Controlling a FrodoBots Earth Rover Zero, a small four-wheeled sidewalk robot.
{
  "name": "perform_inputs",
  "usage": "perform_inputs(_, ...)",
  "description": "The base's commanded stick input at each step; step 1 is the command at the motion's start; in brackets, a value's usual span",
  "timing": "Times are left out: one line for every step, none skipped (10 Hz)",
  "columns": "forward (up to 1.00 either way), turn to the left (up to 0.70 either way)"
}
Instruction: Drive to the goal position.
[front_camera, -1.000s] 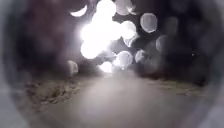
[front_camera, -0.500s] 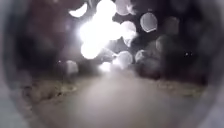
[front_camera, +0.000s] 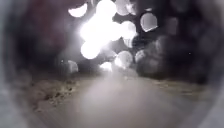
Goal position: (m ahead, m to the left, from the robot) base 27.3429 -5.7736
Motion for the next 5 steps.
perform_inputs(0.70,0.00)
perform_inputs(0.70,0.00)
perform_inputs(0.70,0.00)
perform_inputs(0.70,0.00)
perform_inputs(0.70,0.00)
